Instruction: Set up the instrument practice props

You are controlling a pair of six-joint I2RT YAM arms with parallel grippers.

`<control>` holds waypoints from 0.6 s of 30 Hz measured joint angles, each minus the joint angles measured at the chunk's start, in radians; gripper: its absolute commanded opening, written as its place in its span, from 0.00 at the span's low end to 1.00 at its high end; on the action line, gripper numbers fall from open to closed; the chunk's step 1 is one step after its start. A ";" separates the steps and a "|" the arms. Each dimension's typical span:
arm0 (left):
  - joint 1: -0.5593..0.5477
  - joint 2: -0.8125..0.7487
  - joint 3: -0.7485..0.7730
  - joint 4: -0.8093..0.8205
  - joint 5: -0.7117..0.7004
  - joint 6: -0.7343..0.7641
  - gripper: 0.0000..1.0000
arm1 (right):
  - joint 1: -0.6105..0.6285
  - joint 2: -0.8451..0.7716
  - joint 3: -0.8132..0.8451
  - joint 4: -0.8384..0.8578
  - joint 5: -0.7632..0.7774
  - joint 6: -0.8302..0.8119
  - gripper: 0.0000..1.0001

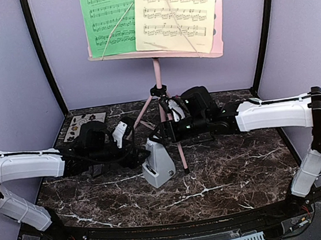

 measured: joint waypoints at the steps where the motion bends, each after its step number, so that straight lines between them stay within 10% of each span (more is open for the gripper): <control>1: 0.006 0.010 0.003 0.001 -0.011 -0.009 0.85 | 0.000 0.000 0.000 0.000 0.000 -0.003 0.77; 18: 0.407 0.083 0.074 -0.033 -0.102 -0.053 0.84 | 0.000 0.005 0.011 -0.010 0.000 -0.027 0.78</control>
